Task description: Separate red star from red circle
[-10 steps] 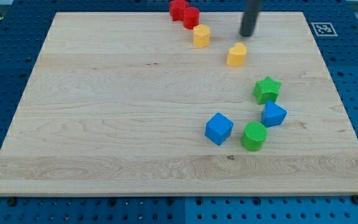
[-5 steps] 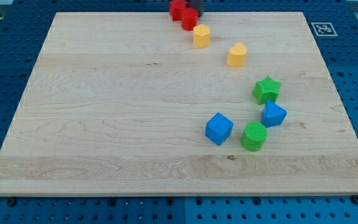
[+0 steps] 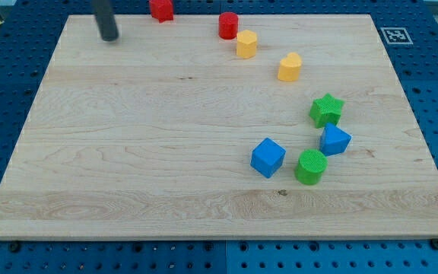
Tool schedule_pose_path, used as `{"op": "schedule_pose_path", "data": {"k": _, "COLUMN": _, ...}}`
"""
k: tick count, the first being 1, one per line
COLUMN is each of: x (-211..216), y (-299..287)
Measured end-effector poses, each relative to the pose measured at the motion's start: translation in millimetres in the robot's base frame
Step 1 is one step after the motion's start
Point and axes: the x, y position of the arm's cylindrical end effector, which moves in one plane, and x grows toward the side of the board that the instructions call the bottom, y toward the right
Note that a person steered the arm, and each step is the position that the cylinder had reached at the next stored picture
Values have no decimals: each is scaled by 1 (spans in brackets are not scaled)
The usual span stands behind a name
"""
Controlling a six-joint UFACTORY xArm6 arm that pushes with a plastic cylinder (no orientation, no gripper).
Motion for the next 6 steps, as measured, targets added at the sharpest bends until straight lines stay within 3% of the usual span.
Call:
{"op": "schedule_pose_path", "data": {"k": 1, "x": -51, "y": -26}}
{"op": "schedule_pose_path", "data": {"k": 3, "x": -55, "y": -4}}
{"op": "schedule_pose_path", "data": {"k": 5, "x": -44, "y": 128}}
{"op": "schedule_pose_path", "data": {"k": 6, "x": -26, "y": 129}}
